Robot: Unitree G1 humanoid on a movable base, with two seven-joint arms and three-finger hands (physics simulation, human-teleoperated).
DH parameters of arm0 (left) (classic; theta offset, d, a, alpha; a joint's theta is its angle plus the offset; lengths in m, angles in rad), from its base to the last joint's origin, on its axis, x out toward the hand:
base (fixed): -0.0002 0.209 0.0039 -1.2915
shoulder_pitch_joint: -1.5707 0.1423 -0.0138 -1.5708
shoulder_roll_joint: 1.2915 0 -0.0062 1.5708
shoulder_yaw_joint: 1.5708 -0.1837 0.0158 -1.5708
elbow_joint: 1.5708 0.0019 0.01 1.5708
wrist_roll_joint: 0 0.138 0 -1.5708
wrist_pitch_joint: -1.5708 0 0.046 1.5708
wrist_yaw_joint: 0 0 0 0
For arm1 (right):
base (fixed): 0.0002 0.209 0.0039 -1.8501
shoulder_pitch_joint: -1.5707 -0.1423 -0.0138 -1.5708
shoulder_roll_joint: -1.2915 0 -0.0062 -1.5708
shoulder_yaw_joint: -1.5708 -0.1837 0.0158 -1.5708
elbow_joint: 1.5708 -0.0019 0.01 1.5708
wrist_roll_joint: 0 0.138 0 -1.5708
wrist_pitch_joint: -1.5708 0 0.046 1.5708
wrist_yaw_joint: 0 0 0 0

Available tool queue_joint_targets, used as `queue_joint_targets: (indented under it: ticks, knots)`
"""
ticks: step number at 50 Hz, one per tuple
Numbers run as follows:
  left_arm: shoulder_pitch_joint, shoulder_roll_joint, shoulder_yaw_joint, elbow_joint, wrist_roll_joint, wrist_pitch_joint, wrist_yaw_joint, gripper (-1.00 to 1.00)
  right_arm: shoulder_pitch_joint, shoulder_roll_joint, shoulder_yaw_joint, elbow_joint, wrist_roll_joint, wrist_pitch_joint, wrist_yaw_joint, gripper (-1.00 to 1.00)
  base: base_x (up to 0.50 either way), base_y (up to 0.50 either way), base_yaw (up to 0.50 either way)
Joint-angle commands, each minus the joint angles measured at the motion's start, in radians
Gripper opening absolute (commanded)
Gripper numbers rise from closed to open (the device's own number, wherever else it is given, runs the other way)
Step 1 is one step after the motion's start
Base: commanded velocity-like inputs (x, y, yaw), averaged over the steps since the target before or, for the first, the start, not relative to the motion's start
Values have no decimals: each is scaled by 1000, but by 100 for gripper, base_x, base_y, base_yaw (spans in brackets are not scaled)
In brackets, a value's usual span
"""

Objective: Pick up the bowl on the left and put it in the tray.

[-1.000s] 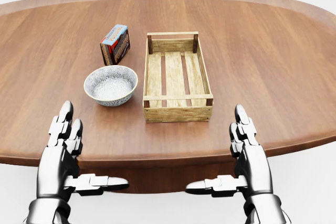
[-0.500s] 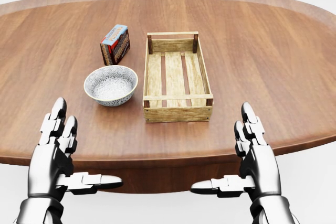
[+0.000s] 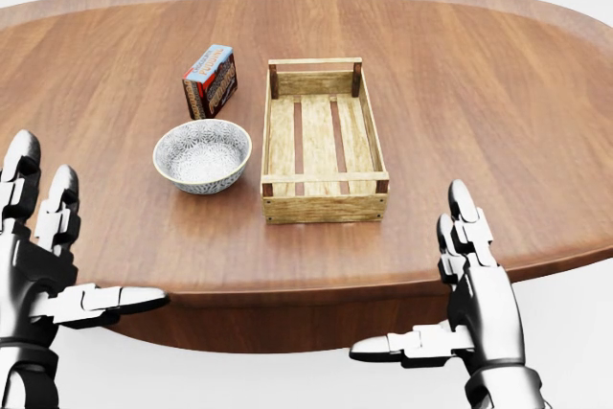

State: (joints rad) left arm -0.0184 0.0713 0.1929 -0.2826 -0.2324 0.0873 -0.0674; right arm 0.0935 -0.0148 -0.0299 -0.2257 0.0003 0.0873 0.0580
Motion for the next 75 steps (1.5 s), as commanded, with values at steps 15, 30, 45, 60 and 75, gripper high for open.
queue_joint_targets:
  ticks: [15, 30, 45, 60, 75]
  knots:
    - [-2, 9, 32, -53, -15, 0, 14, 100, 168, 6, 103, -477, -103, 0, -19, 100, 0, 0, 0]
    - [-5, 12, 36, -50, -18, 0, 14, 100, 235, -19, 137, -624, -106, 0, -8, 100, 0, 0, 0]
    - [-3, 10, 33, -51, -17, 0, 14, 100, 239, -22, 152, -612, -121, 0, 1, 100, 0, 48, 0]
    - [3, 10, 37, -72, -21, 0, 13, 100, 237, -23, 157, -604, -116, 0, -4, 100, 0, 50, 0]
    - [0, 9, 36, -64, -18, 0, 12, 100, 202, 9, 112, -600, -58, 0, -43, 100, 0, 37, 0]
